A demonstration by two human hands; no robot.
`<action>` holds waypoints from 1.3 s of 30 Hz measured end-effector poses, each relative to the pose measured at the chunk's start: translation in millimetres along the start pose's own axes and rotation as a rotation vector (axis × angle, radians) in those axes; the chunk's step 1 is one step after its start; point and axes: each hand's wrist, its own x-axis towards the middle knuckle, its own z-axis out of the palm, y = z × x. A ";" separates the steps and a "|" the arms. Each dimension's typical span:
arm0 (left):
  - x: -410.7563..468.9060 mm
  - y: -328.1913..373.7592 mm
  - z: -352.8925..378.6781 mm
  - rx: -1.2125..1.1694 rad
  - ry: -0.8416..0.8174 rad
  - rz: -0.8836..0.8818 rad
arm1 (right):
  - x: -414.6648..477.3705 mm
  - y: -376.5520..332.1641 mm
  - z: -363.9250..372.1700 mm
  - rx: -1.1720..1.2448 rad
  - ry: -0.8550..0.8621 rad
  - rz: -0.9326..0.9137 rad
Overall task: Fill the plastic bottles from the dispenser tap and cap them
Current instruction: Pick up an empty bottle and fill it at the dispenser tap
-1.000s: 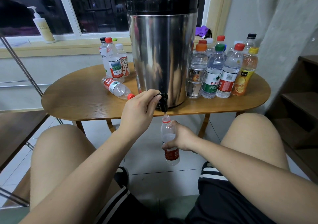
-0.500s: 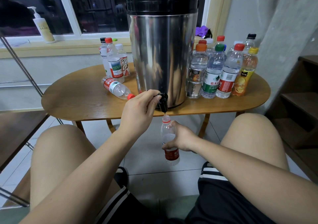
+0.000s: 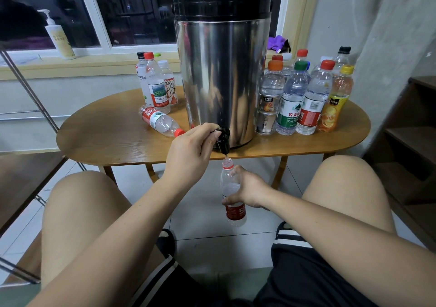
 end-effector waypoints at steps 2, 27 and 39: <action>-0.1 0.5 0.0 0.003 0.004 0.000 | 0.2 -0.4 0.1 0.003 0.001 0.000; 0.3 0.2 -0.7 0.010 0.001 -0.010 | -1.7 -0.5 -0.9 0.006 -0.001 -0.009; -0.5 1.8 -1.0 -0.002 -0.002 -0.005 | -1.6 0.1 -0.4 0.004 0.001 -0.006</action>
